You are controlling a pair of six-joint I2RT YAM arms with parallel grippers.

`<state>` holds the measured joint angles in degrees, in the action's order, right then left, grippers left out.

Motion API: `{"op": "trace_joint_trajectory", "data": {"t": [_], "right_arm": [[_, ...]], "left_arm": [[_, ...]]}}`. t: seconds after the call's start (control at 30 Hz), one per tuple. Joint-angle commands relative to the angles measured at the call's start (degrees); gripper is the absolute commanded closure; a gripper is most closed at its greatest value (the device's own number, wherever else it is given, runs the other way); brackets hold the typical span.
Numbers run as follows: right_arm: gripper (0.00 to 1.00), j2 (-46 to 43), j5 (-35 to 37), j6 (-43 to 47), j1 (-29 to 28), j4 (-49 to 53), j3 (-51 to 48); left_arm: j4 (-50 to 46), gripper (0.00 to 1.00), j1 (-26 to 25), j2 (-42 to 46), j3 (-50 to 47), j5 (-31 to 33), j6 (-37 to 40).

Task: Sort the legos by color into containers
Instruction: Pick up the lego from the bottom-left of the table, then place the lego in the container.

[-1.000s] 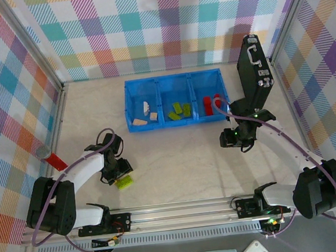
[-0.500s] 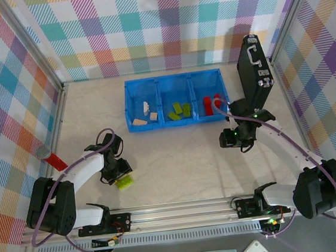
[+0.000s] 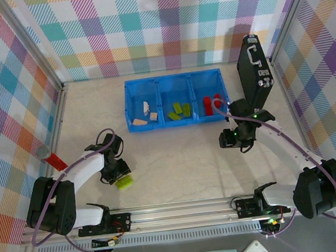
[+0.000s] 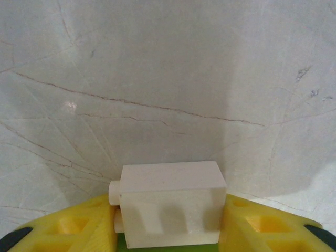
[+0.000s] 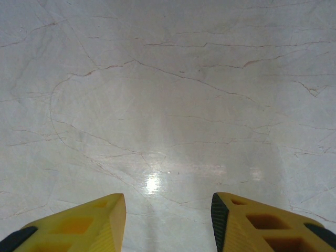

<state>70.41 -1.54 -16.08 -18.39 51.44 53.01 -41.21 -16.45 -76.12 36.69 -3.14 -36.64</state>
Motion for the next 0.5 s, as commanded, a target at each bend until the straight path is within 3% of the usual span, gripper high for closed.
{"op": "trace_joint_trajectory", "data": {"t": [0.0,0.47], "right_arm": [[0.52,0.2,-0.1,-0.4,-0.4,-0.3,-0.5],[0.52,-0.1,0.1,-0.5,-0.4,-0.2,-0.4]], "left_arm": [[1.9,0.53,-1.0,-0.4,0.1,-3.6,-0.8],[-2.4,0.54,-1.3,-0.3,6.8,-1.8,1.1]]}}
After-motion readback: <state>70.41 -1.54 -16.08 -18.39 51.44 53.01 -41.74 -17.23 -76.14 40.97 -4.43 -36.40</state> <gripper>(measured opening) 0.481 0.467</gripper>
